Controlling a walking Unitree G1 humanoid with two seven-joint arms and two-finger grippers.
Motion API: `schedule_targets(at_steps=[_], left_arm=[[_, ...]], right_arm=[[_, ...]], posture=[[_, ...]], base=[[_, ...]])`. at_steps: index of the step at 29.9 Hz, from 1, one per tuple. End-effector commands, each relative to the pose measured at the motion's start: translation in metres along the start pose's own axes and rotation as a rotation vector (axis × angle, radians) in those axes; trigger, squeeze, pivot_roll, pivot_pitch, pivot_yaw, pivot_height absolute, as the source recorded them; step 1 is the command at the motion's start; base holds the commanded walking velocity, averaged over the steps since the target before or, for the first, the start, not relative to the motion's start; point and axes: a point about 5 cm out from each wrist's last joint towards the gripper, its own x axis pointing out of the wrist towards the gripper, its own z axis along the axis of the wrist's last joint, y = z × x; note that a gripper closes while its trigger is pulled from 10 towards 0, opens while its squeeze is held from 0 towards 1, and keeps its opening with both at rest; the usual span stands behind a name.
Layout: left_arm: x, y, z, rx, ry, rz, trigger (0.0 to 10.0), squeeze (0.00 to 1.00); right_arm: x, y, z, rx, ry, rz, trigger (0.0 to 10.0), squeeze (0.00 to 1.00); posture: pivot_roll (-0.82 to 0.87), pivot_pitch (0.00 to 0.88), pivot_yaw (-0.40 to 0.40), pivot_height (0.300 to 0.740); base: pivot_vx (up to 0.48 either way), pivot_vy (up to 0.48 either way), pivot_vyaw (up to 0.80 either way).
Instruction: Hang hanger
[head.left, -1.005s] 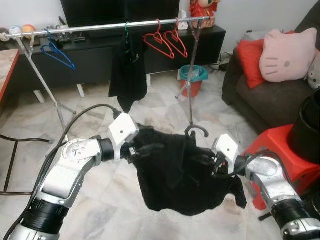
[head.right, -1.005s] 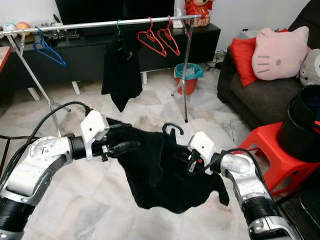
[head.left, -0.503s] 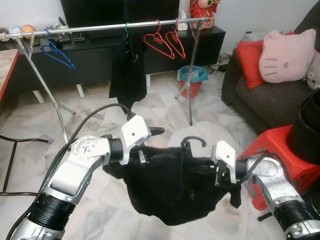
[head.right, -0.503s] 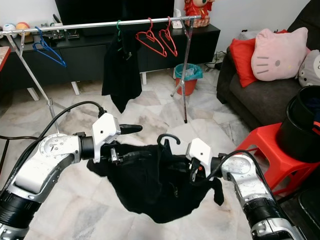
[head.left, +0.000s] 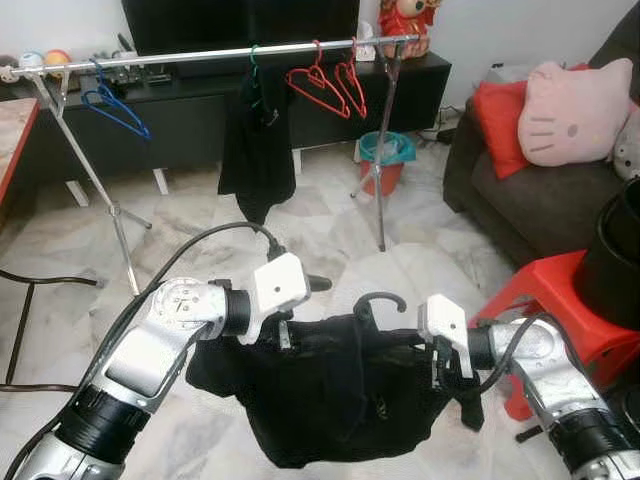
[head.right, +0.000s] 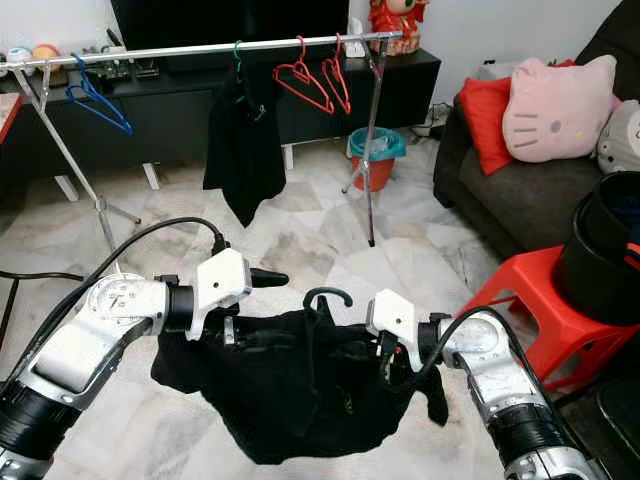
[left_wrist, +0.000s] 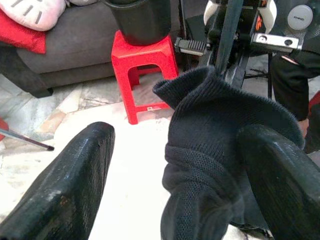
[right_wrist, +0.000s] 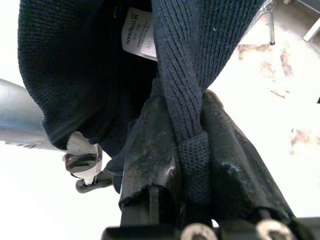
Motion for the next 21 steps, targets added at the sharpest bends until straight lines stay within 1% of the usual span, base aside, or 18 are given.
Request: schedule_targets(at_steps=[1, 4, 8, 20, 21], left_arm=[[0.001, -0.004, -0.005, 0.011, 0.043, -0.041, 10.0, 0.00], [0.002, -0.006, -0.010, 0.013, 0.080, -0.055, 10.0, 0.00], [0.004, -0.012, -0.015, 0.006, 0.102, -0.088, 10.0, 0.00], [0.012, -0.012, -0.016, -0.006, 0.094, -0.074, 10.0, 0.00], [0.013, -0.012, -0.015, -0.008, 0.091, -0.072, 4.0, 0.00]], right_arm=[[-0.001, -0.001, 0.010, -0.035, -0.025, 0.009, 10.0, 0.00], [0.000, 0.000, 0.011, -0.040, -0.029, 0.014, 10.0, 0.00], [0.001, 0.001, 0.013, -0.044, -0.033, 0.017, 10.0, 0.00], [0.007, 0.003, 0.018, -0.052, -0.051, 0.019, 10.0, 0.00], [0.007, 0.003, 0.018, -0.052, -0.052, 0.020, 10.0, 0.00]], posture=[[0.06, 0.000, -0.043, 0.740], [0.06, 0.000, -0.042, 0.740], [0.06, 0.000, -0.041, 0.740], [0.06, 0.000, -0.036, 0.740], [0.06, 0.000, -0.035, 0.740]], base=[[0.000, 0.000, 0.00], [0.000, 0.000, 0.00], [0.000, 0.000, 0.00], [0.000, 0.000, 0.00], [0.000, 0.000, 0.00]])
